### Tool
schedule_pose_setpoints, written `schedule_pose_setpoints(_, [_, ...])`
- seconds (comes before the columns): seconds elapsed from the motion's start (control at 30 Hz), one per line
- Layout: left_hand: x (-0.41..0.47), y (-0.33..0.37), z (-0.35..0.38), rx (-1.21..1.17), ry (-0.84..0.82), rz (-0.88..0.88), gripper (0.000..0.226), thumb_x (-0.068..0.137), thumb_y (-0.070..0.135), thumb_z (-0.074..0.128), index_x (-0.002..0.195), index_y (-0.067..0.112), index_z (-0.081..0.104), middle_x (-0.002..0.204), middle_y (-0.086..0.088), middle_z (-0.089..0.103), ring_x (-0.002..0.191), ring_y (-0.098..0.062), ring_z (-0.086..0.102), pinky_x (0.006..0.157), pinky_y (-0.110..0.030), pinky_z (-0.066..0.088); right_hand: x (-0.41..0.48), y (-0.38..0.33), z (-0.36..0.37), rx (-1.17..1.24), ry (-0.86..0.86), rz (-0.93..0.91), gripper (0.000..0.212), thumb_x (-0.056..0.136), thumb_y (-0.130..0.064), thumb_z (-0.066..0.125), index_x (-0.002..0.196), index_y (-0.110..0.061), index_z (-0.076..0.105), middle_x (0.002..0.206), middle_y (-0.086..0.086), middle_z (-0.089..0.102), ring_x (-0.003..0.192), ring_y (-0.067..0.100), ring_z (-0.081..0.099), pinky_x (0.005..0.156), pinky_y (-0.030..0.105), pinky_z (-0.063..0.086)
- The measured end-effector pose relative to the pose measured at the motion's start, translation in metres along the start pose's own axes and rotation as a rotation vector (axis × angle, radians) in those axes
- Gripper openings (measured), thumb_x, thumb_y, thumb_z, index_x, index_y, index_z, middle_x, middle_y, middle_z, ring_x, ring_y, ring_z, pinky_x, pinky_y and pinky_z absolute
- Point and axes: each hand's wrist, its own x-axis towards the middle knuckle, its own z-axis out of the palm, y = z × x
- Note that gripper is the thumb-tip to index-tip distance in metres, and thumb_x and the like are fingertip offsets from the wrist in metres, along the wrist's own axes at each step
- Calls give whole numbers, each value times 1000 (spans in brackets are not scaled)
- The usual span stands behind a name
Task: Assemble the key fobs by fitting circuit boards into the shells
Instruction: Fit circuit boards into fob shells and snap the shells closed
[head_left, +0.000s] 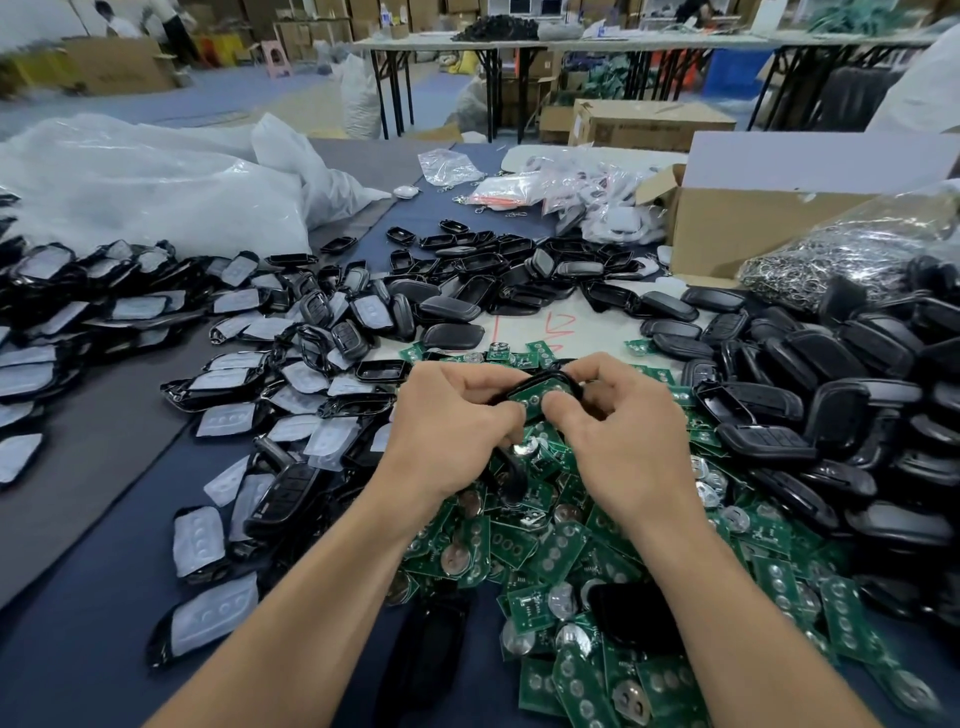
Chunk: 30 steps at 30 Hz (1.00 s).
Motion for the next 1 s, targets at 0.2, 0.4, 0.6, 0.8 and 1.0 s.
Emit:
schedule_pose_setpoints(0.2, [0, 0, 2, 8, 10, 6, 28, 79, 8, 84, 86, 35, 80, 73, 7, 79, 64, -14, 76, 64, -25, 59, 0, -4, -3, 232, -10, 79, 12, 79, -19, 80, 79, -28, 70, 62, 4, 66, 54, 13, 54, 56, 34, 45])
schedule_pose_setpoints(0.4, [-5, 0, 1, 345, 45, 255, 23, 85, 26, 74, 103, 38, 81, 89, 23, 77, 85, 2, 72, 80, -22, 59, -5, -11, 1, 120, 35, 0, 27, 84, -23, 76, 100, -42, 66, 67, -7, 71, 54, 20, 61, 57, 40, 54])
schedule_pose_setpoints(0.6, [12, -10, -25, 354, 341, 176, 16, 93, 24, 74, 97, 38, 80, 81, 17, 77, 72, -10, 69, 64, -33, 59, -7, -29, 15, 63, -34, 0, 34, 89, -16, 73, 105, -44, 63, 90, -22, 76, 69, 12, 72, 64, 33, 62])
schedule_pose_setpoints(0.8, [37, -14, -97, -718, 731, -83, 24, 93, -12, 66, 79, 6, 72, 68, -1, 74, 65, -13, 70, 69, -25, 59, 25, -69, 85, -288, -365, -173, 24, 92, -8, 64, 97, -25, 79, 94, -11, 76, 86, 6, 68, 84, 21, 53])
schedule_pose_setpoints(1.0, [34, -19, -140, -843, 1011, -53, 23, 94, -11, 66, 78, 4, 68, 76, -9, 70, 64, -17, 67, 70, -27, 59, 59, -94, 164, -660, -604, -282, 27, 95, -7, 57, 116, -16, 72, 117, 11, 72, 108, 33, 64, 90, 41, 57])
